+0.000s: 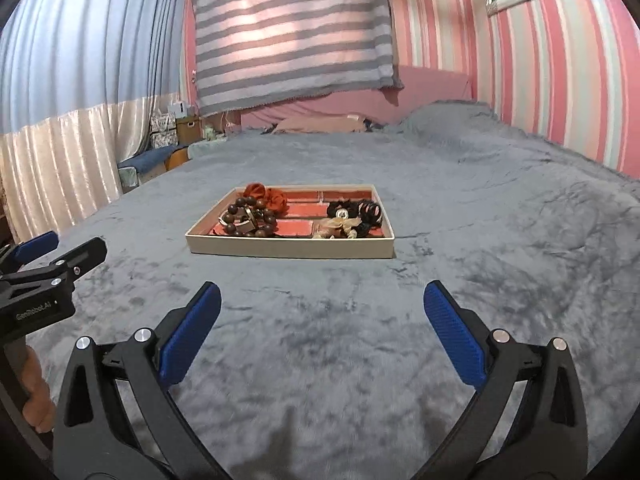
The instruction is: Organize jewelry
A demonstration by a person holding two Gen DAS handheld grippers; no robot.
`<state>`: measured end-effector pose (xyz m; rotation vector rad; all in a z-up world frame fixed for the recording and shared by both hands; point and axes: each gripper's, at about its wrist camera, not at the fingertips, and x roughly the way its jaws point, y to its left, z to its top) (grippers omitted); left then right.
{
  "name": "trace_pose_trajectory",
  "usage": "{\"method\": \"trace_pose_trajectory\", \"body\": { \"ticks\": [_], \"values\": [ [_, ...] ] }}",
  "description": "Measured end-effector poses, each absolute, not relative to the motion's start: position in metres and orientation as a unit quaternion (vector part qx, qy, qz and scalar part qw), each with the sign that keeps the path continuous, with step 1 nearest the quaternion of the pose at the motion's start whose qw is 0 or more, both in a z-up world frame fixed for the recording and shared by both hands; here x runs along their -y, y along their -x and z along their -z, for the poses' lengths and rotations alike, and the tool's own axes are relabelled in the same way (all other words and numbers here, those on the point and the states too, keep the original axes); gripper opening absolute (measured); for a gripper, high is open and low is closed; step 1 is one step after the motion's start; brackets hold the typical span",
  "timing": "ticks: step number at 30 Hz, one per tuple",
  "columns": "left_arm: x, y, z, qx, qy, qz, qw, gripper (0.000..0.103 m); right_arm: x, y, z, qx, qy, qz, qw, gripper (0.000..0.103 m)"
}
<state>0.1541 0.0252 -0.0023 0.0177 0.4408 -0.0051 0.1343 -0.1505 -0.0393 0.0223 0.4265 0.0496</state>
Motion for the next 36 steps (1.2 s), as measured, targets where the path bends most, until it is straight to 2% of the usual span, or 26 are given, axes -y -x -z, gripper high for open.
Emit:
{"method": "trace_pose_trajectory", "body": {
  "ticks": [11,36],
  "values": [
    [-0.029,-0.098,0.005,-0.187,-0.022,-0.016,0.982,0.098,0.139,-0.081,0.033,-0.155,0.029,0.004,0.987,0.099],
    [-0.035,-0.098,-0.003,-0.182,-0.006,-0.004,0.983,0.098,0.152,-0.069,0.029,-0.149,0.012,0.019,0.989,0.099]
  ]
}}
